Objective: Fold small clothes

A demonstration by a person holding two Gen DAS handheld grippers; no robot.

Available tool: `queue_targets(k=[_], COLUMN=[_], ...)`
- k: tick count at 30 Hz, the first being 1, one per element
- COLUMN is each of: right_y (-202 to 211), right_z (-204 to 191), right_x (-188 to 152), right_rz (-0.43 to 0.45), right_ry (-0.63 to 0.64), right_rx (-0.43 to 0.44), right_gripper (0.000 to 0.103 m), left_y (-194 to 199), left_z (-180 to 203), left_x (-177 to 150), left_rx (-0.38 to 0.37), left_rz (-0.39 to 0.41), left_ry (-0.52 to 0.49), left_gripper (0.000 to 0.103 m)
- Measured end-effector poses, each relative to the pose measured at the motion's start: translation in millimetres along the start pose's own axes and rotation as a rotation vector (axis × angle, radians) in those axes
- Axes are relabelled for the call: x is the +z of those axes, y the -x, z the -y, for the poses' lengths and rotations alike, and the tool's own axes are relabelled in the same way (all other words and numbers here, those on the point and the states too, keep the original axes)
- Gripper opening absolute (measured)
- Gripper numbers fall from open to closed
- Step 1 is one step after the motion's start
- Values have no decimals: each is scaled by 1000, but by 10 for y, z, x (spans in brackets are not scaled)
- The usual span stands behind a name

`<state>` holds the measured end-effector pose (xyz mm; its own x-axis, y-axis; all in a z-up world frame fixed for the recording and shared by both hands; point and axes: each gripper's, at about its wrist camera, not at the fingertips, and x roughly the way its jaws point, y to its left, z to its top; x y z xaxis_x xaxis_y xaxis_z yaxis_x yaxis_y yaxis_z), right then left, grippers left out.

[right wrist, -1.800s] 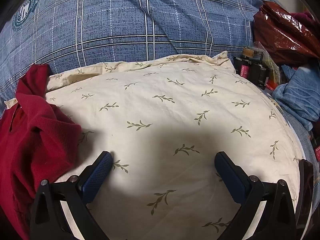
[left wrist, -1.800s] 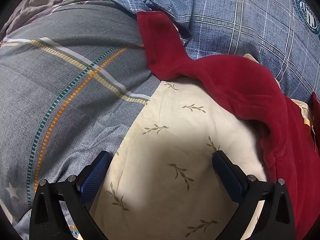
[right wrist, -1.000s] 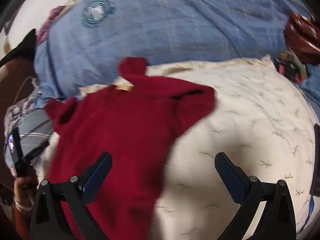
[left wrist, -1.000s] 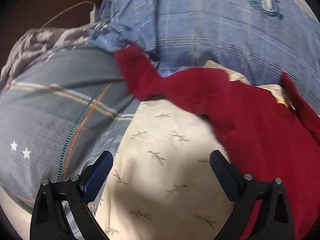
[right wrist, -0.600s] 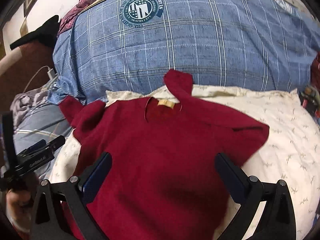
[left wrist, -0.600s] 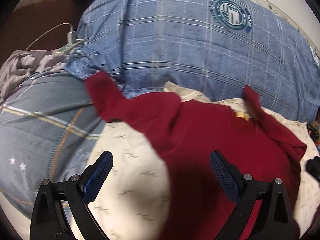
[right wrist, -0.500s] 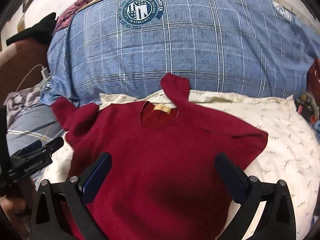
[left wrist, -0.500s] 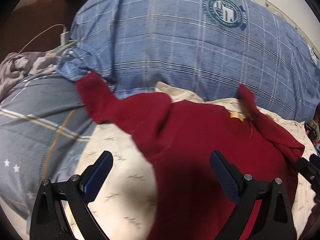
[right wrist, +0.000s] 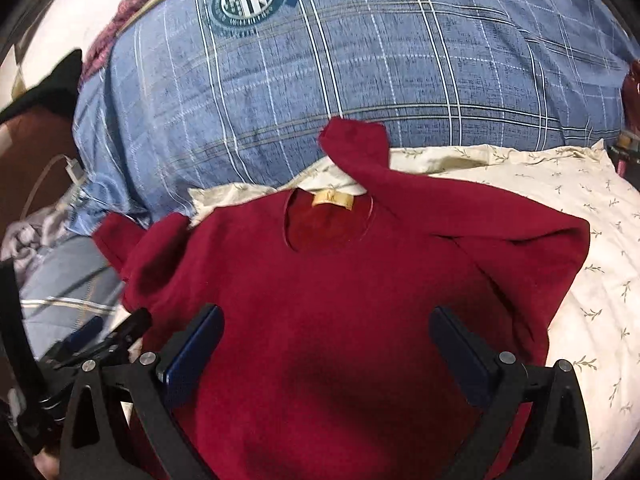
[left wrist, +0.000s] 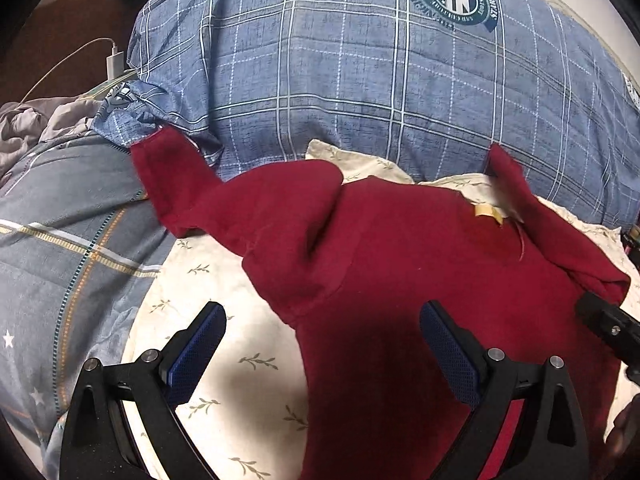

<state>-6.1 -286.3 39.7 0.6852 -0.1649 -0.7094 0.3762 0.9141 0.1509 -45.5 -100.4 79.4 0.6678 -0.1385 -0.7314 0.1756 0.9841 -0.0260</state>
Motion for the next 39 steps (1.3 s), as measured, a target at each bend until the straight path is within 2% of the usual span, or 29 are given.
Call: queue_targets(k=[9,15,39], right_y=[-129,-160,-270], right_z=[-160,-150,-122], right_x=[-4,-28,-39], right_rz=[-1,-3,-34], right_ry=[46,64,70], right_rx=[-72,-88,-93], right_gripper=[103,103,103], left_y=[-57,-81,-156], left_z=[-49,-34,-26], left_x=[-109,-151,-166], left_rx=[3,6,7], left_rz=[10,11,5], left_ry=[1,-6,-16], left_gripper=[97,97,97])
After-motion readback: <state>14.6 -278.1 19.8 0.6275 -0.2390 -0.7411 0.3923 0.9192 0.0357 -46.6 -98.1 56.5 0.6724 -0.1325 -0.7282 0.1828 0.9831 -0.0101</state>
